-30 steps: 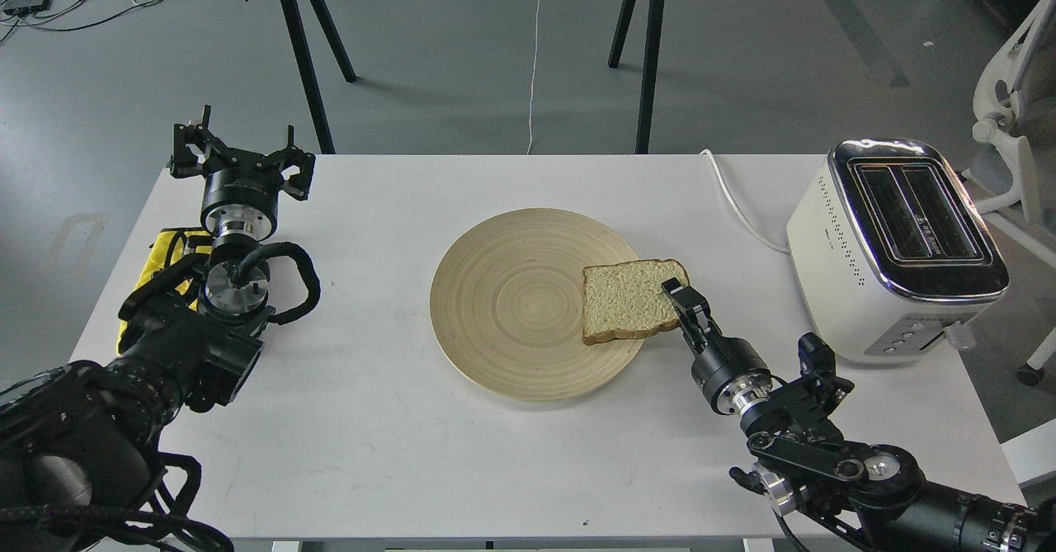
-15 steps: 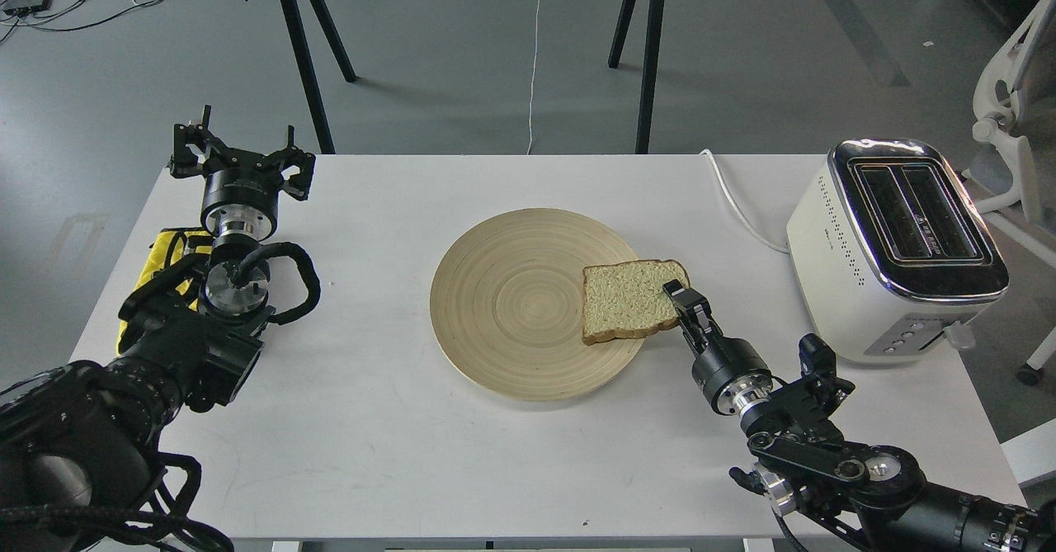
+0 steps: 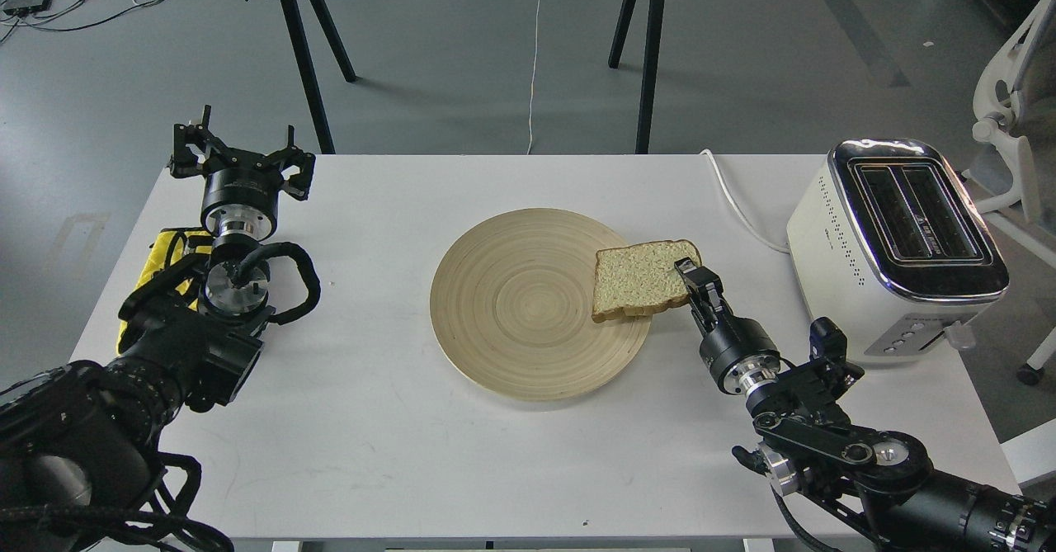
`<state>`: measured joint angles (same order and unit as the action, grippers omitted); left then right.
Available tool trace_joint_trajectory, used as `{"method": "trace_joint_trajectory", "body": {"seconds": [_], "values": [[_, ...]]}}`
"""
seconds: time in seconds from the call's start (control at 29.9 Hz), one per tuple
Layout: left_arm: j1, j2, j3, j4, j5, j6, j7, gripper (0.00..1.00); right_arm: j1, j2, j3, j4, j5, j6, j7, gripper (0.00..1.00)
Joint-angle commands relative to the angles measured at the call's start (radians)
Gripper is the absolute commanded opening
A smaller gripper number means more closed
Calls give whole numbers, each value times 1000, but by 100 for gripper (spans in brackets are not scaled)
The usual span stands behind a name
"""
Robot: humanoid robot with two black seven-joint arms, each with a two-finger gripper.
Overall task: Put bread in toaster with right arm
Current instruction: 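Lift the bread slice with the right gripper up off the plate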
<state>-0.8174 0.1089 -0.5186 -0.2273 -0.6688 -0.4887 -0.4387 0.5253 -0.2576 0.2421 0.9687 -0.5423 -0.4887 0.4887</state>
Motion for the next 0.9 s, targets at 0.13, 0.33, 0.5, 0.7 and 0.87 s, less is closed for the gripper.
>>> {"method": "trace_joint_trajectory", "body": {"seconds": [0.13, 0.33, 0.5, 0.7, 0.87], "values": [[0, 0, 0, 0, 0, 0, 0, 100, 54, -17, 36, 4, -1, 0, 0, 20], [0, 0, 0, 0, 0, 0, 0, 100, 113, -26, 43, 5, 1, 0, 0, 20], [0, 0, 0, 0, 0, 0, 0, 100, 154, -77, 109, 44, -1, 0, 0, 19], [0, 0, 0, 0, 0, 0, 0, 100, 237, -218, 114, 128, 1, 0, 0, 19], [0, 0, 0, 0, 0, 0, 0, 100, 286, -383, 112, 185, -1, 0, 0, 19]]}}
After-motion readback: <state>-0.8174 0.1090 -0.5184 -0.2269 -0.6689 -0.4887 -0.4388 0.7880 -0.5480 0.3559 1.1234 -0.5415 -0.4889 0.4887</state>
